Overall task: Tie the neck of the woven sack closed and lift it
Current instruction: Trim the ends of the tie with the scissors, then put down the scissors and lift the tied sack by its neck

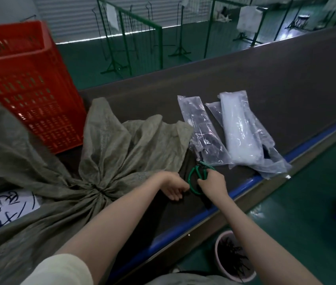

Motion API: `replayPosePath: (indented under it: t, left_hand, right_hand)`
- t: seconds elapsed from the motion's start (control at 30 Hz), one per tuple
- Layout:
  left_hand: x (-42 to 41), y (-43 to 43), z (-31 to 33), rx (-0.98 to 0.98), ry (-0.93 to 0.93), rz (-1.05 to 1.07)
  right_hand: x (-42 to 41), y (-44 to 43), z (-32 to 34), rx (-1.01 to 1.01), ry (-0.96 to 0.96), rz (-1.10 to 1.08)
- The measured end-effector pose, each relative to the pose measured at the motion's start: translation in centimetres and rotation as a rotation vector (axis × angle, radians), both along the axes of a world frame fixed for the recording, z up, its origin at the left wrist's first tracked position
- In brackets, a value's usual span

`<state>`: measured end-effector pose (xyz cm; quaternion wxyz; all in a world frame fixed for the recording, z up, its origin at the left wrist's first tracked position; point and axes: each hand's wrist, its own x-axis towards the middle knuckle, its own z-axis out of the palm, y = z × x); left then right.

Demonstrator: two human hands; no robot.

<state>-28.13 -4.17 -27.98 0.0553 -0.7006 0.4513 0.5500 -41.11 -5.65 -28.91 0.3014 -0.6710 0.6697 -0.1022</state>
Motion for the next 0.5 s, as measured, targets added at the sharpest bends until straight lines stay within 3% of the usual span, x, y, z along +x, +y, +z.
replayPosePath:
  t: [0.2, 0.4, 0.5]
  left_hand:
    - [1.6, -0.5, 0.3, 0.0, -0.07, 0.059]
    - [4.6, -0.5, 3.3, -0.325, -0.38, 0.012]
    - [7.0, 0.2, 5.8, -0.473, -0.381, 0.12]
  right_hand:
    - [0.4, 0.4, 0.7, -0.058, 0.026, 0.084]
    - [3.0, 0.8, 2.1, -0.187, -0.074, 0.247]
    - [6.0, 1.9, 2.6, -0.127, -0.148, 0.341]
